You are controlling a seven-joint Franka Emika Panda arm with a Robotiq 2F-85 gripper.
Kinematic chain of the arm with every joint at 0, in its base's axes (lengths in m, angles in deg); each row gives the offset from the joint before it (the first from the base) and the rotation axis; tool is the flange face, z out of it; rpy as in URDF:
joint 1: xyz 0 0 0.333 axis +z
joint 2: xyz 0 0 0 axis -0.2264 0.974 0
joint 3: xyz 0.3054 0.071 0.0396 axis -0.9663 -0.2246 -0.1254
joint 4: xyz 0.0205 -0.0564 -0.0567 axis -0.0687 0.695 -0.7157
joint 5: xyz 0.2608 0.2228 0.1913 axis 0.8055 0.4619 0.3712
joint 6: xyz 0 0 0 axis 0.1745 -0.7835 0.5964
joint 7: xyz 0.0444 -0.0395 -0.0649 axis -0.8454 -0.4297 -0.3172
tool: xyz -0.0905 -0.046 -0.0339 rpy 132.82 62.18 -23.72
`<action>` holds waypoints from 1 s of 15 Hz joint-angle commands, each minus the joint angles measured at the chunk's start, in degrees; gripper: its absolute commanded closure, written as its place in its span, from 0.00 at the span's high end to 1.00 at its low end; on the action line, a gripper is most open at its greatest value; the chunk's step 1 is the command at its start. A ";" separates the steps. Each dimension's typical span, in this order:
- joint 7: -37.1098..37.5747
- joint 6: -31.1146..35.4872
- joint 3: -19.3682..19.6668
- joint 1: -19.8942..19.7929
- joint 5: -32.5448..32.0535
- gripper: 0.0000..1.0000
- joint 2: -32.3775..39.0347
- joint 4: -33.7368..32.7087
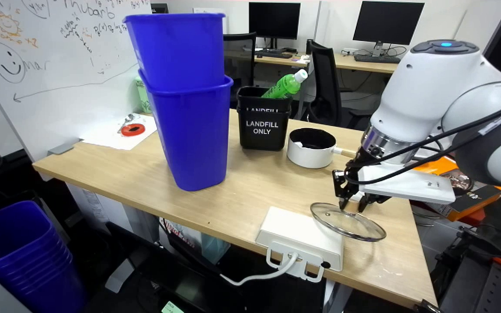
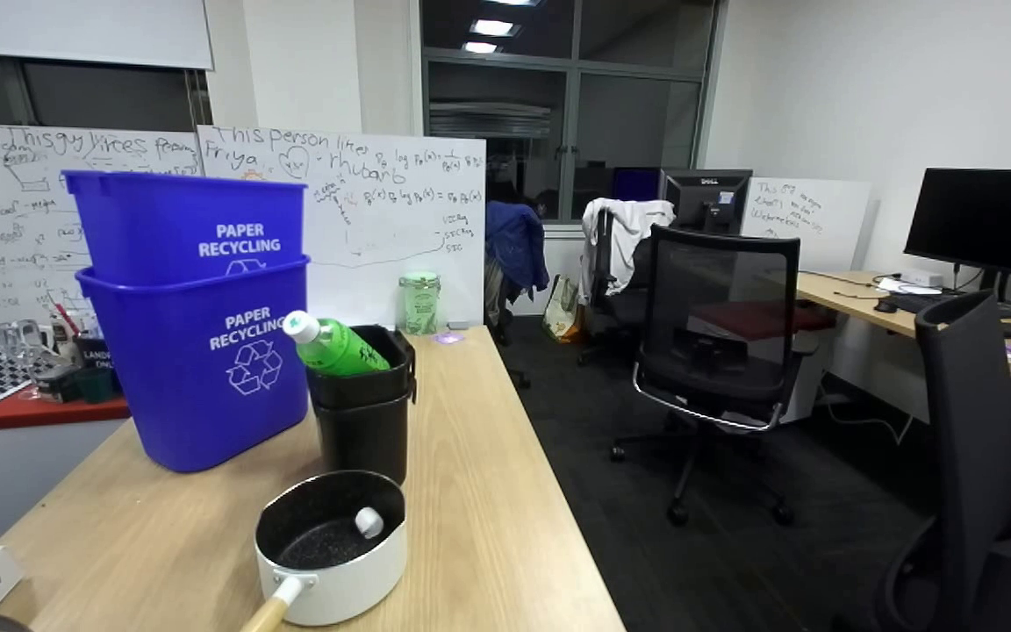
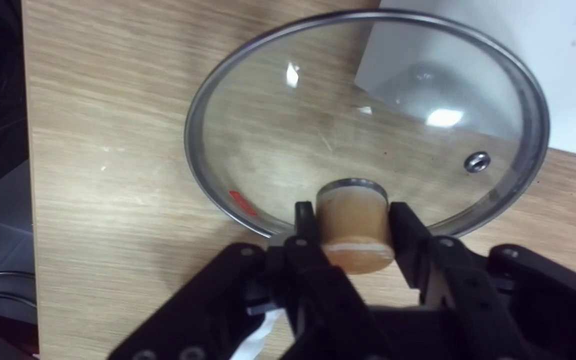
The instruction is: Pick up the glass lid from the table and move it forward.
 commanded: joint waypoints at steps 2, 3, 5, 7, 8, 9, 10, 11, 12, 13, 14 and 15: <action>2.27 5.29 2.58 0.33 -7.79 0.15 6.62 -2.90; 2.69 5.94 3.24 0.57 -9.42 0.15 7.62 -3.75; 3.33 7.25 4.70 1.11 -12.57 0.15 10.17 -5.96; 4.20 8.13 6.80 2.02 -16.04 0.15 12.28 -8.18; 4.94 8.36 8.14 2.73 -17.97 0.15 13.26 -9.34; 5.85 8.61 9.70 3.60 -19.83 0.15 14.44 -10.62; 6.89 8.87 11.35 4.64 -21.74 0.15 15.72 -11.99; 7.91 8.92 12.83 5.74 -23.13 0.15 17.64 -13.16; 8.85 9.34 14.29 6.99 -24.11 0.15 20.15 -14.40; 9.52 10.33 15.56 8.03 -24.95 0.15 21.57 -15.86; 10.39 10.57 16.42 8.96 -25.50 0.15 22.20 -16.62; 11.08 11.00 17.02 9.77 -25.65 0.15 22.66 -17.04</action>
